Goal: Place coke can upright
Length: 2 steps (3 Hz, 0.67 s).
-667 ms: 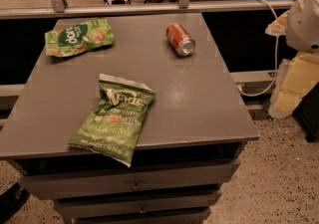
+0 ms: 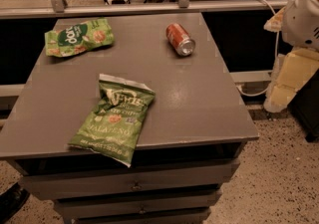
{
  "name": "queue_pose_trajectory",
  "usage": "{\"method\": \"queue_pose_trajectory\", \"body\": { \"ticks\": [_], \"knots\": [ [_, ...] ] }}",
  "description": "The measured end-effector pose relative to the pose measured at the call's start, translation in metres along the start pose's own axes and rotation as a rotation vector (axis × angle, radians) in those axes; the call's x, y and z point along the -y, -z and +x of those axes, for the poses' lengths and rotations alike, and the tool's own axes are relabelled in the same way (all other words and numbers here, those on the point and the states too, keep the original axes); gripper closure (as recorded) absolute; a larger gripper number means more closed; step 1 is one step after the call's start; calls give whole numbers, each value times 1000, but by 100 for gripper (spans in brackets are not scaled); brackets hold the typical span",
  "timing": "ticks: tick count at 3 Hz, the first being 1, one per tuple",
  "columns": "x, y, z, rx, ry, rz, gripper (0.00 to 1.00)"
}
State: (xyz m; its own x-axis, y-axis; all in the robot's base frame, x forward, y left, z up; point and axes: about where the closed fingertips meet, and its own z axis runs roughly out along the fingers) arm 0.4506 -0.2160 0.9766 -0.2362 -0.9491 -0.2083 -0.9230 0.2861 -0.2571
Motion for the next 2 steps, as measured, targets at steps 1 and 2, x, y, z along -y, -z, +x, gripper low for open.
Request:
{"method": "queue_pose_trajectory", "body": {
  "ticks": [1,2],
  "knots": [
    [82,-49,-23,30,-107,88,0],
    [143,-91,-40,61,-220,145,0]
  ]
}}
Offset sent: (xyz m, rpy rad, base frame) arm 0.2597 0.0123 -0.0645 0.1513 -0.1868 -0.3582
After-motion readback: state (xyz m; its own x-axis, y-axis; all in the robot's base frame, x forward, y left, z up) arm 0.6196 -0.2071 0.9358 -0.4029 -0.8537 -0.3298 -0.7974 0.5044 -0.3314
